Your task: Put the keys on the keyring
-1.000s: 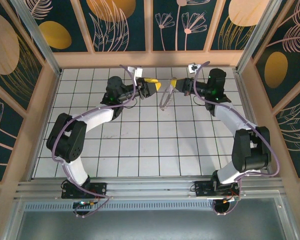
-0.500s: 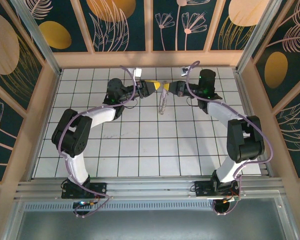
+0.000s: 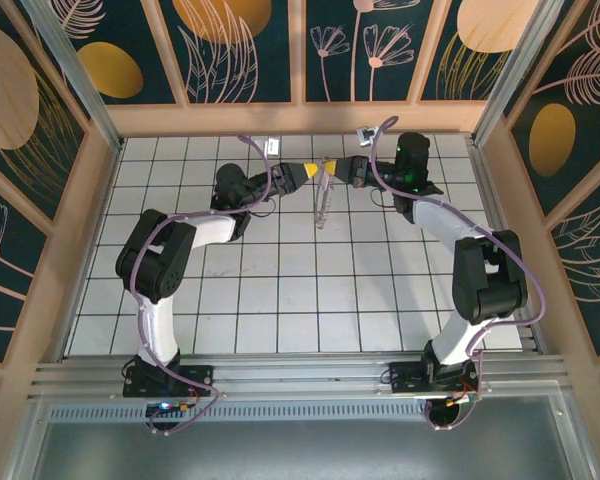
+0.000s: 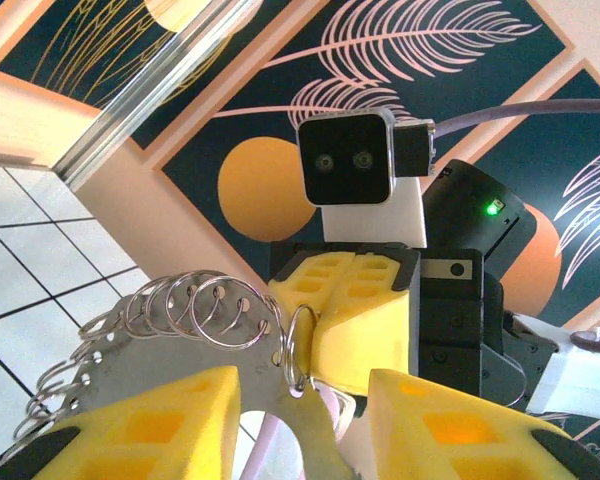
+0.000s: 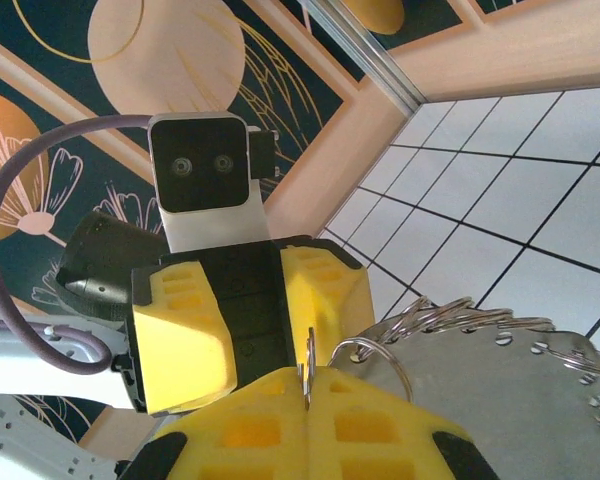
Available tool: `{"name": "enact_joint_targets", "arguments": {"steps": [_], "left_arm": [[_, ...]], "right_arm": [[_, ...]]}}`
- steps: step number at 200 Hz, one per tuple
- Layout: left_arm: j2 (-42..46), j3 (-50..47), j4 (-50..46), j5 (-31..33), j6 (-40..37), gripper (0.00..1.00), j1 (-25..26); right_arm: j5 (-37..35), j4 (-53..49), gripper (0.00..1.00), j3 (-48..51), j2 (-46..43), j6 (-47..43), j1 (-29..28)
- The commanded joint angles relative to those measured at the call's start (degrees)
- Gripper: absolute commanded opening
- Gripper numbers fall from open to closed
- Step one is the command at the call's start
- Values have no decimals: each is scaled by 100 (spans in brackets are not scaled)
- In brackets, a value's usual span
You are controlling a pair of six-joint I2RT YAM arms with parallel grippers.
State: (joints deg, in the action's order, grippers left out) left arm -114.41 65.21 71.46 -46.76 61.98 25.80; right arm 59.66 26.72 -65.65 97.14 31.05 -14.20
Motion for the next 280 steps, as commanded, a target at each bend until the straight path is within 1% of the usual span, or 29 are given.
{"name": "enact_joint_targets", "arguments": {"steps": [1,75,107,135,167,280], "left_arm": [[-131,141,666,-167,332,38,-31],[-240,36,1085,-193,611,37,-32],[-186,-40,961,-124,432,36,-31],[11,-249,904,103,131,35,-36],[192,-394,843,280,-83,35,-31],[143,-318,922,202,-1,36,-32]], "right_arm": [[63,375,0,-230,167,200,-54],[81,804,0,-247,401,462,-116],[65,849,0,-203,356,481,-118],[-58,544,0,-153,202,246,-103],[-95,536,0,-23,69,212,-75],[-86,720,0,-89,103,354,-246]]}}
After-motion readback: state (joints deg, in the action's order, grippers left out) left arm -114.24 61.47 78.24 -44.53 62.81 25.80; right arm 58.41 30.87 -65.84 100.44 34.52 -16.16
